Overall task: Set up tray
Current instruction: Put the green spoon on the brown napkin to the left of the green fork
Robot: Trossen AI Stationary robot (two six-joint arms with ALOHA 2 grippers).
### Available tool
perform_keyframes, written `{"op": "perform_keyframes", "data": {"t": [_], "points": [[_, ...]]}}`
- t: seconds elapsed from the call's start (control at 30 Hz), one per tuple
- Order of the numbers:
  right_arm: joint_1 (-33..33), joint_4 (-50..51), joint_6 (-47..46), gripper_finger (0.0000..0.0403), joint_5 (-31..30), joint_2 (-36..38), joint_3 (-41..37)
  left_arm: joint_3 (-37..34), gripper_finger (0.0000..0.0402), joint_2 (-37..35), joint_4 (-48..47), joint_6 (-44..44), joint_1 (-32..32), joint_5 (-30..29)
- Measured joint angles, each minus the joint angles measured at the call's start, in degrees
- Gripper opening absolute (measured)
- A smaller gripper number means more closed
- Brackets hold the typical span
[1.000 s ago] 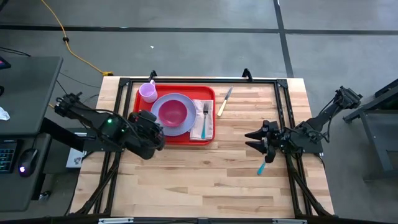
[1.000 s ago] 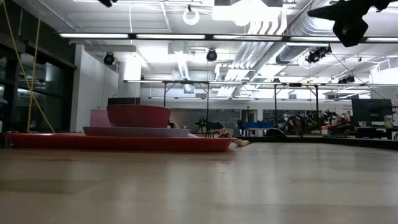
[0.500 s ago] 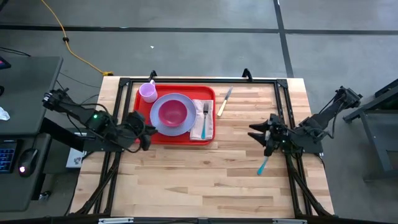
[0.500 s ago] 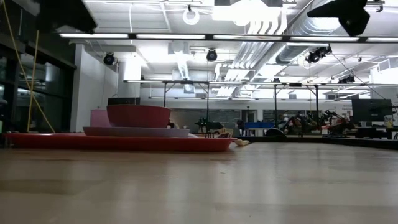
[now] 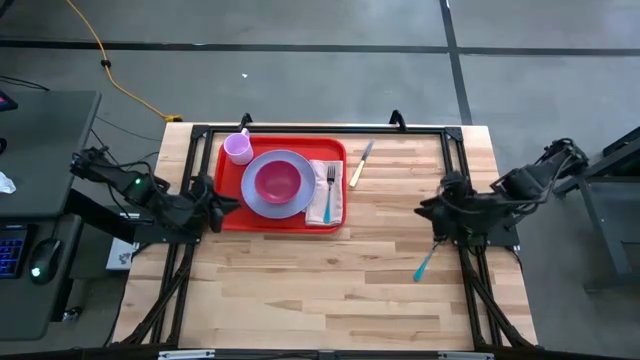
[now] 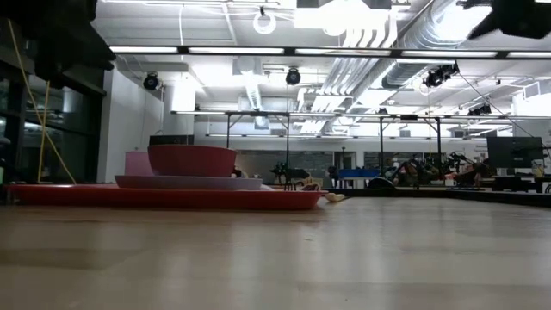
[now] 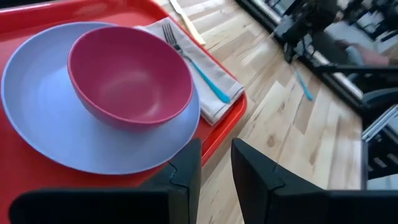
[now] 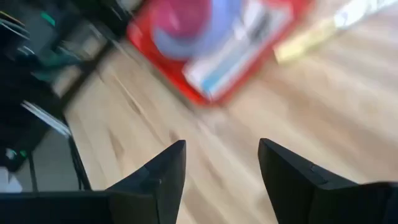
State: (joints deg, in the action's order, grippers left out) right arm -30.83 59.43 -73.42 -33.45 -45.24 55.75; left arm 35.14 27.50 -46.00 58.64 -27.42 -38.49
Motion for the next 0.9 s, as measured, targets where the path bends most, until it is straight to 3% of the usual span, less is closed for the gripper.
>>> {"op": "perform_keyframes", "data": {"t": [0.17,0.43,0.9], "points": [[4.05,6.54,-12.18,0.0181,15.87,-5.07,2.0,-2.24,0.0117,-4.19,0.03,-0.87,0.0,-0.04],[6.54,5.89,-27.94,0.0181,30.11,-13.28,0.28,-5.35,0.0117,-10.11,-0.71,-1.81,0.0,0.77],[6.86,8.88,-35.49,0.0181,39.44,-29.62,0.26,-8.38,0.0117,-20.24,-7.32,-3.33,0.0,3.61]]}}
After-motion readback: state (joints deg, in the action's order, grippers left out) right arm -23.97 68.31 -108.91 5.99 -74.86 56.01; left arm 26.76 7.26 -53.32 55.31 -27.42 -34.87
